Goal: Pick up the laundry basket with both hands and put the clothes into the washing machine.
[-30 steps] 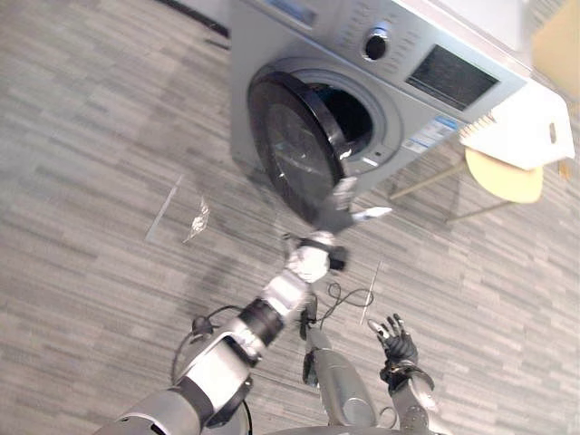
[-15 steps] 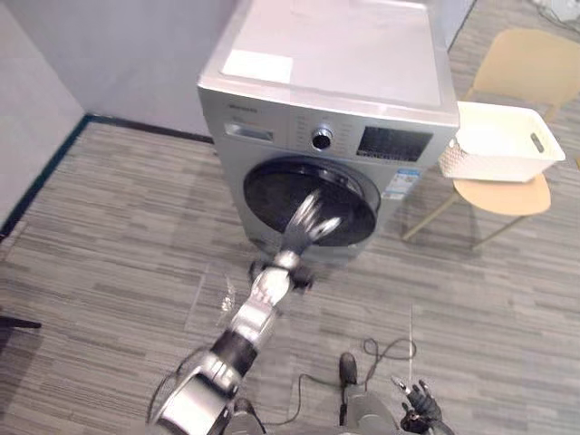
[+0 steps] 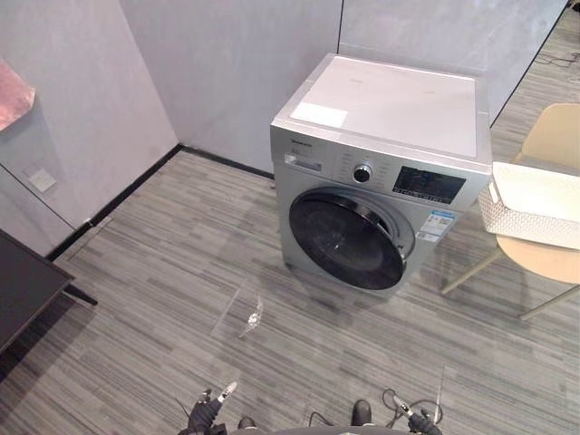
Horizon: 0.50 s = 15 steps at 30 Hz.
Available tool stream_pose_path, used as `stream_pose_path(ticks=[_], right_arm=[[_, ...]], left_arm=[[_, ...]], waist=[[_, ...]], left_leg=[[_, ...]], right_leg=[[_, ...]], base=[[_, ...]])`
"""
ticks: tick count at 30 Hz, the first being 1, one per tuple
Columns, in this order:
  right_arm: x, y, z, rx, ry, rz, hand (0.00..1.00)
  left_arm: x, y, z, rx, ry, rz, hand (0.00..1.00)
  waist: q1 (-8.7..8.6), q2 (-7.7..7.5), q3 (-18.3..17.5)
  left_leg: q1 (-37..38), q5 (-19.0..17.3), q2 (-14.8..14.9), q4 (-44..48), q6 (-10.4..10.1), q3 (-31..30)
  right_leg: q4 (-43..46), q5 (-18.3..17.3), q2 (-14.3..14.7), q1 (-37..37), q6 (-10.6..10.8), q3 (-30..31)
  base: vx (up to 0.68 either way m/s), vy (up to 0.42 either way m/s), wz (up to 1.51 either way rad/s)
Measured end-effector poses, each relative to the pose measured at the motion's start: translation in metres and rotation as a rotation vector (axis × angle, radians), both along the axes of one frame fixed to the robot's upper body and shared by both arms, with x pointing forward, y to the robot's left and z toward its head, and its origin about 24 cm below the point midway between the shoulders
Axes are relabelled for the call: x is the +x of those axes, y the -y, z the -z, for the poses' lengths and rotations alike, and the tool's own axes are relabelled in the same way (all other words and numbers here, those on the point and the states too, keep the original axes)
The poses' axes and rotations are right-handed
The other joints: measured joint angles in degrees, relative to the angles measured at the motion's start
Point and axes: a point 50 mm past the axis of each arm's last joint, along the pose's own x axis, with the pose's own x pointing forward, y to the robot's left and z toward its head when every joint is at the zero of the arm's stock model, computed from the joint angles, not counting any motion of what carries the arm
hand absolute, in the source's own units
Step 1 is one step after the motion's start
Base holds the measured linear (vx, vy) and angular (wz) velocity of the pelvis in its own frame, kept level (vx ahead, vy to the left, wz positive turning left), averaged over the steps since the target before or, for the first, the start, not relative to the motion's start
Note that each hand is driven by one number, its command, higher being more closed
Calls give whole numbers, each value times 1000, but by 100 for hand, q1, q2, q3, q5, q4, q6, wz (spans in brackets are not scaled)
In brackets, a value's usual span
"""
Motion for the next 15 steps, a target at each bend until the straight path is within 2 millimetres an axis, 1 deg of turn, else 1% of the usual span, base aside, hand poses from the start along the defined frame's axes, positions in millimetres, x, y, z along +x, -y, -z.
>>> stream_pose_path(ticks=[1,2,4,6,7,8,9,10,11,12,13,15], right_arm=[[0,0,0,2,0,-1,0],[1,-1,0,3,2,-9,0],[5,-1,-1,3,17,-20,0],[19,-2,-5,-2,64,-42,0],[27,-4,-7,0,87,-56,0],[32,-6,-8,1,98,-65,0],[37,-9,-9,7,111,-77,0],[35,-11,-8,12,106,-74,0],[29,-10,-7,10,87,-59,0],[20,-7,-5,5,61,-40,0],[17,-6,-4,2,52,-32,0],[8,-1,-3,-2,32,0,0]], left_arm=[[2,0,0,-2,5,-11,0],[4,0,-1,-3,11,-22,0],[11,0,-1,-13,19,-55,0],[38,4,-7,-19,71,-82,0],[57,6,-13,-10,111,-73,0],[69,6,-17,-4,139,-65,0],[93,6,-27,20,194,-37,0],[112,8,-36,39,234,2,0],[131,15,-46,56,279,53,0],[145,22,-54,59,312,84,0],[151,26,-57,58,329,99,0],[165,40,-67,36,372,117,0]], waist=[[-10,-10,-2],[-13,-75,37],[-8,-110,39],[-26,-166,239],[-64,-171,337],[-104,-220,428],[-182,-322,590],[-218,-394,689],[-323,-429,741],[-430,-399,760],[-469,-373,776],[-507,-239,838]], left_leg=[[-3,14,-7,-35,0,9],[-24,13,-13,-59,1,72],[-206,12,-12,-36,1,292],[-463,12,3,85,1,541],[-598,11,23,199,2,646],[-690,11,49,268,3,702],[-820,3,87,394,16,783],[-832,-3,99,439,18,852],[-828,-23,103,443,26,897],[-773,-67,101,446,-6,896],[-718,-92,103,450,-11,902],[-605,-149,148,485,-24,953]], right_leg=[[-3,-2,1,-27,4,13],[-16,-3,4,-108,4,78],[-12,-2,19,-417,5,310],[23,-2,39,-808,5,576],[82,-1,51,-1040,5,713],[119,0,64,-1157,7,785],[190,10,80,-1320,12,856],[258,22,100,-1410,-2,930],[366,44,107,-1482,-30,987],[477,60,103,-1484,-54,1005],[549,60,105,-1480,-55,1018],[771,16,145,-1478,-117,1052]], base=[[-132,-15,-15],[-126,-4,-32],[-109,7,-51],[-82,15,-62],[-53,5,-52],[-47,-12,-49],[-39,-21,-39],[-29,-25,-34],[38,-14,-15],[73,-2,-8],[120,13,-12],[148,23,-20]])
